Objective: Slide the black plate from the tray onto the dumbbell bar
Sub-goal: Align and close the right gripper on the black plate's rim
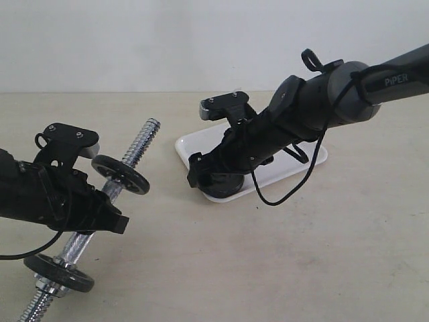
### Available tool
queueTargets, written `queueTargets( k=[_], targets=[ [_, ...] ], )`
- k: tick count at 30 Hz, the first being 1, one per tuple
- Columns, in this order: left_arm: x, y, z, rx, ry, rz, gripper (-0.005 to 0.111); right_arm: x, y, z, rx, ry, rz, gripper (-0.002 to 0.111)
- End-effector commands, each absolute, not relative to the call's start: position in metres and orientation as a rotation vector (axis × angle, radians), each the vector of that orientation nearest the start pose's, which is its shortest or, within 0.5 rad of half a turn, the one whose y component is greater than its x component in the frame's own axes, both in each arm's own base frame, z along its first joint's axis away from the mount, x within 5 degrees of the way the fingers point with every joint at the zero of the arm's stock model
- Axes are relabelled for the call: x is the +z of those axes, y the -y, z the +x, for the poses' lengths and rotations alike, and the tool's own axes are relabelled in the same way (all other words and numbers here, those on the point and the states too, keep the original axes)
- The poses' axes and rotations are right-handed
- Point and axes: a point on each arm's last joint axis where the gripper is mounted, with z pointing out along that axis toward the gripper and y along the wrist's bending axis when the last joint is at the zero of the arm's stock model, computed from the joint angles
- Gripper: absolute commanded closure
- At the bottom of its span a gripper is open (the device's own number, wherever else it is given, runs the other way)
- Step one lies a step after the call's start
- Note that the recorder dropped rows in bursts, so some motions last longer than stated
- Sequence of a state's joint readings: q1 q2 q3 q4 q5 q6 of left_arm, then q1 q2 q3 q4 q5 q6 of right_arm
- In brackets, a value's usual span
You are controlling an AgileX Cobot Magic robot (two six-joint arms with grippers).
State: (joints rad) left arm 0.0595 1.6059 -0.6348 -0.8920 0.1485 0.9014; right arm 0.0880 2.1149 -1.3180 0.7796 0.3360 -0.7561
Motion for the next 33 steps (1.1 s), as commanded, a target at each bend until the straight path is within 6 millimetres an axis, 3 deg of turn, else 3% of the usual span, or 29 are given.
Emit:
queueTargets(
  k=[1, 19, 25, 33],
  targets=[
    [0.171, -0.011, 0.284, -0.047, -2.420, -0.057, 0.103, 0.125, -0.060, 0.431, 0.341, -2.519, -0.207, 0.003],
    [0.171, -0.011, 0.284, -0.052, -2.421, -0.063, 0.103, 0.126, -0.058, 0.432, 0.300, -2.503, -0.225, 0.003],
    [0.171, -0.011, 0.284, -0.050, -2.420, -0.063, 0.103, 0.117, -0.058, 0.432, 0.303, -2.521, -0.214, 0.003],
    [0.172, -0.012, 0.285, -0.046, -2.418, -0.065, 0.103, 0.123, -0.061, 0.444, 0.310, -2.534, -0.234, 0.003]
  ],
)
